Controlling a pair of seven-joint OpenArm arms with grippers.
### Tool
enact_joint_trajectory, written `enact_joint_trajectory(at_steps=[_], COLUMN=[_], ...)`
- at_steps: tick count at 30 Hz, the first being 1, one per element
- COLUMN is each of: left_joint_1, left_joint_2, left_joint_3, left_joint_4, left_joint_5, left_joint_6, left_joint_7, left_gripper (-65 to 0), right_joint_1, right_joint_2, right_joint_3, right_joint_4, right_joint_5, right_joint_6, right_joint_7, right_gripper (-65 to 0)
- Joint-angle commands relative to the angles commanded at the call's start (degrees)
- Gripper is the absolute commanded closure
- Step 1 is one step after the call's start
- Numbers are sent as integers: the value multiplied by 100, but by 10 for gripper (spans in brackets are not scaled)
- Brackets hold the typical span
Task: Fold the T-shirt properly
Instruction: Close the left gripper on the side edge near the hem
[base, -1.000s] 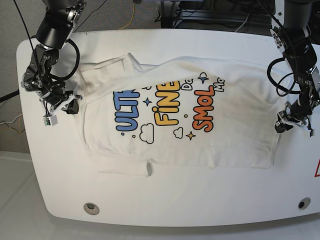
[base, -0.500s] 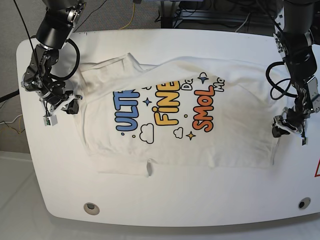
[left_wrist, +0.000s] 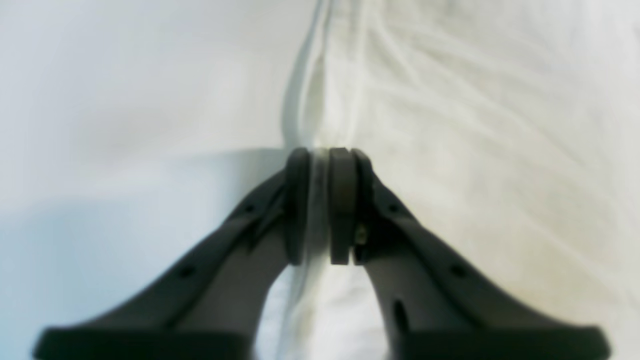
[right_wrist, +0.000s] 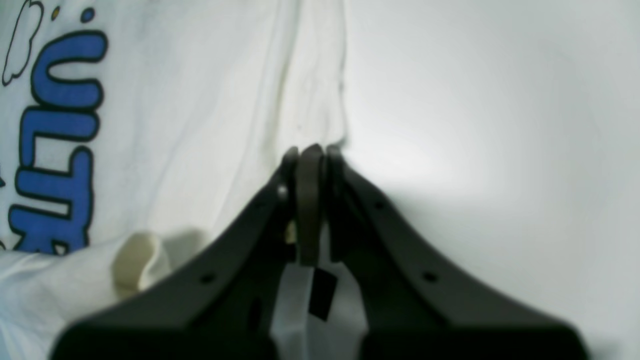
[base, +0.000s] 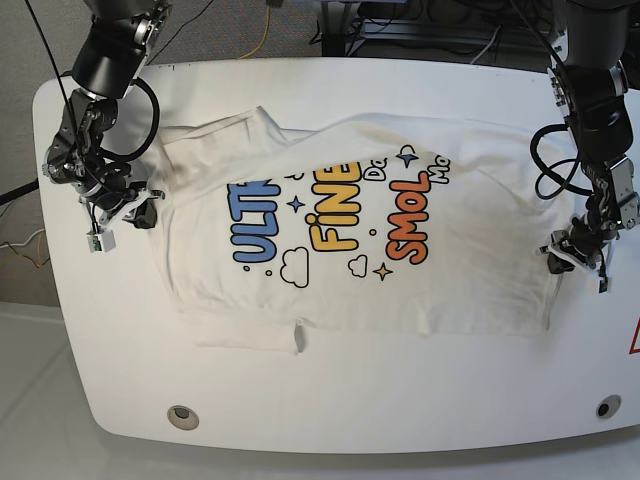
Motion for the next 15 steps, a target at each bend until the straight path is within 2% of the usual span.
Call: enact_joint_trajectory(at_steps=[4,15], left_joint_1=[-10,-121], left_joint_2=[1,0], left_joint_3=[-54,-173], left_joint_4=[-5,-96], left_joint_5=[-76,-71], left_joint_6=[-16,-122], left_joint_7=[0,-42], left_gripper=[-302,-266], right_joint_1=[1,12], right_joint_2=[-2,13], right_joint_3=[6,7], right_joint_4=[0,-30], right_joint_5=[-4,4], right_joint_6=[0,0], right_joint_7=[-1,-2], right_gripper=[0,0])
